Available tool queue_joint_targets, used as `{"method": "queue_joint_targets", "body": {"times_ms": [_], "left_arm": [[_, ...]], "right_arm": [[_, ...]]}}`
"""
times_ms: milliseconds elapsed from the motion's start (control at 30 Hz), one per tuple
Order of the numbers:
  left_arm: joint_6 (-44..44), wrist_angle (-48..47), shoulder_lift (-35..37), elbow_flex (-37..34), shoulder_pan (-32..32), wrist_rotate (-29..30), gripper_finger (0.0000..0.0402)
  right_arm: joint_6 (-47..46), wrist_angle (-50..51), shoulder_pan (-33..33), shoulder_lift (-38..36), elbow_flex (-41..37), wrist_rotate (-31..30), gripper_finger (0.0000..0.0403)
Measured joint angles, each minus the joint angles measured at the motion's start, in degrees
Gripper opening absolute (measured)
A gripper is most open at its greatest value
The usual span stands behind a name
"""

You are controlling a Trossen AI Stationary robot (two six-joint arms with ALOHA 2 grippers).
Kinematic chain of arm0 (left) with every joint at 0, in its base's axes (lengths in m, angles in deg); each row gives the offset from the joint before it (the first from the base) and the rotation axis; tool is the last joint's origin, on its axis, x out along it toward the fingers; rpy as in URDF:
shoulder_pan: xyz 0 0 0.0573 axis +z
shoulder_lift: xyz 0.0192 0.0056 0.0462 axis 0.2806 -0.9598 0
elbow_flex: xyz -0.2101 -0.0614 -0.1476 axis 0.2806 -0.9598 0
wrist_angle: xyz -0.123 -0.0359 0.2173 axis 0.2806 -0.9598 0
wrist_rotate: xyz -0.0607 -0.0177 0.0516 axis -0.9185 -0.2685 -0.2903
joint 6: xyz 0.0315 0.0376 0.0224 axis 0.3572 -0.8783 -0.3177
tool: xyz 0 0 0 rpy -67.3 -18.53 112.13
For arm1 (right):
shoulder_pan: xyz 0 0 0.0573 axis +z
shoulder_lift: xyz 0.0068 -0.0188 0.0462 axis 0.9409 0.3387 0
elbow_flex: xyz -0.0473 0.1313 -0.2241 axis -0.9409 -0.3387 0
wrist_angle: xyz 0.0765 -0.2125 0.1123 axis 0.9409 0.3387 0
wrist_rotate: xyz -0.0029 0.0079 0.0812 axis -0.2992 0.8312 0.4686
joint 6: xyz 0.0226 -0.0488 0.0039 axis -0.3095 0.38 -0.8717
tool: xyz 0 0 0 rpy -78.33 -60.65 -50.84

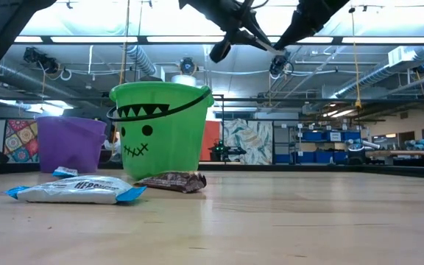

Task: Sort candy by brand, put in halloween buckets
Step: Put the white chocolate bar into the violet bucket

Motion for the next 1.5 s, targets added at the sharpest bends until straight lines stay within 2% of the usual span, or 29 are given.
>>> {"method": "queue_joint_targets", "body": {"times_ms": [300, 400, 467, 567, 700, 933, 1000, 1067, 1200, 1400, 1500], "left_arm": [[-0.05, -0.75, 0.37, 0.03, 0.32, -0.27, 0.0027], [-1.58, -3.79, 2.18, 0.03, 1.32, -0.06, 0.0027], [-2.94, -9.26, 5.11, 0.03, 2.27, 1.43, 0.0027], [-4.83, -18.91, 10.65, 0.06, 3.77, 8.99, 0.0027], [-4.14, -29.96, 19.08, 0.06, 5.14, 19.6, 0.0027], [8.38, -50.87, 30.38, 0.14, 3.87, 36.5, 0.0033], [11.08, -54.83, 31.81, 0.12, 3.18, 39.49, 0.0031], [11.97, -53.53, 33.1, -0.74, 2.73, 40.22, 0.0027], [12.97, -54.02, 33.87, -5.61, 2.67, 40.28, 0.0027], [18.69, -54.04, 38.14, -24.0, 2.71, 35.83, 0.0027], [24.54, -52.33, 41.14, -33.11, 2.54, 35.27, 0.0029]], "right_arm": [[1.53, -5.69, 0.08, -5.61, -0.01, -0.64, 0.0106], [1.79, -5.45, -0.28, -7.94, 0.0, -5.09, 0.0122], [1.79, -3.31, -0.95, -9.44, -0.01, -8.48, 0.0127], [0.8, 1.34, -2.67, -11.5, 0.01, -11.13, 0.0129], [-2.6, 6.05, -5.08, -13.07, -0.01, -10.53, 0.0128], [-5.8, 5.18, -6.53, -13.41, -0.01, -8.86, 0.0128], [-6.34, 4.69, -6.53, -13.29, -0.01, -8.87, 0.0128], [-6.85, 3.75, -6.53, -13.02, -0.01, -8.82, 0.0128], [-7.1, 2.46, -6.53, -12.62, -0.01, -8.59, 0.0128], [-7.99, 3.52, -6.37, -12.4, -0.03, -8.25, 0.0128], [-8.59, 4.66, -6.26, -12.42, -0.03, -7.45, 0.0128]]}}
